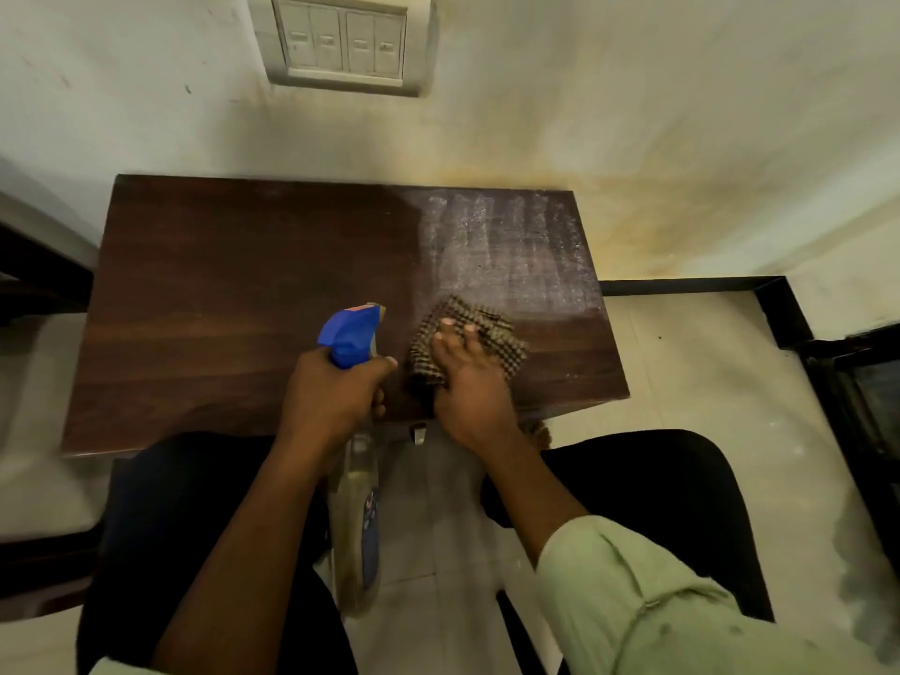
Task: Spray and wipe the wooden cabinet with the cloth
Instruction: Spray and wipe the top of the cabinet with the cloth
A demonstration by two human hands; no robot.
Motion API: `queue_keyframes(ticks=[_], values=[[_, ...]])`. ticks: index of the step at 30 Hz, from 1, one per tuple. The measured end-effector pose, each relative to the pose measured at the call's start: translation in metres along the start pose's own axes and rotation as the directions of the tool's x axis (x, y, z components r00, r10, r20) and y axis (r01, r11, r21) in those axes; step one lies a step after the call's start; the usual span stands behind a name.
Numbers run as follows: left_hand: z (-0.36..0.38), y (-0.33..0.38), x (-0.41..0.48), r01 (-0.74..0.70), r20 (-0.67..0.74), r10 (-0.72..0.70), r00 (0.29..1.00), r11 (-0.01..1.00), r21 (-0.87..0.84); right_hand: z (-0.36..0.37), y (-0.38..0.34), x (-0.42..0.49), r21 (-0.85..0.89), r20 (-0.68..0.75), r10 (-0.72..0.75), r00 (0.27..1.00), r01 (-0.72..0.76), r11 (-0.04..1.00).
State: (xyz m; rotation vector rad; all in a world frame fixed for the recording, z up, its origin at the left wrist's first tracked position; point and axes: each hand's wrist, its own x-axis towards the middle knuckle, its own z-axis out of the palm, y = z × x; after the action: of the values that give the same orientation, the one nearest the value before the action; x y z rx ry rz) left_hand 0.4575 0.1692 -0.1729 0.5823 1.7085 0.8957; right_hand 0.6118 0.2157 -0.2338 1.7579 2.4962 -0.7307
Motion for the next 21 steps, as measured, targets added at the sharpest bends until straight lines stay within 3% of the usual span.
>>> queue_keyframes(ticks=[5, 9, 13, 16, 18, 21], values=[[0.001, 0.0, -0.001, 0.017, -0.016, -0.017, 1.0, 1.0, -0.018, -0.003, 0.0, 0.017, -0.034, 0.085, -0.174, 0.981, 0.178, 0.984], [-0.004, -0.001, 0.0, 0.041, 0.0, -0.041, 0.999, 0.999, -0.029, -0.023, 0.059, 0.02, 0.005, -0.054, -0.001, 0.999, 0.001, 1.0], [-0.008, 0.0, -0.002, 0.037, 0.008, -0.036, 0.999, 0.999, -0.026, -0.053, 0.112, 0.023, 0.012, -0.069, 0.2, 0.977, -0.2, 0.98], [-0.01, -0.001, -0.001, 0.016, -0.009, -0.017, 1.0, 1.0, -0.016, -0.057, 0.113, 0.028, -0.009, -0.057, 0.303, 0.951, -0.304, 0.953], [-0.009, -0.002, 0.0, 0.005, -0.008, -0.005, 1.0, 1.0, -0.011, -0.052, 0.095, 0.032, -0.024, -0.043, 0.334, 0.941, -0.335, 0.942], [-0.006, -0.001, 0.002, -0.001, -0.001, 0.001, 1.0, 1.0, 0.005, -0.037, 0.051, 0.032, -0.081, -0.018, 0.208, 0.978, -0.209, 0.975]])
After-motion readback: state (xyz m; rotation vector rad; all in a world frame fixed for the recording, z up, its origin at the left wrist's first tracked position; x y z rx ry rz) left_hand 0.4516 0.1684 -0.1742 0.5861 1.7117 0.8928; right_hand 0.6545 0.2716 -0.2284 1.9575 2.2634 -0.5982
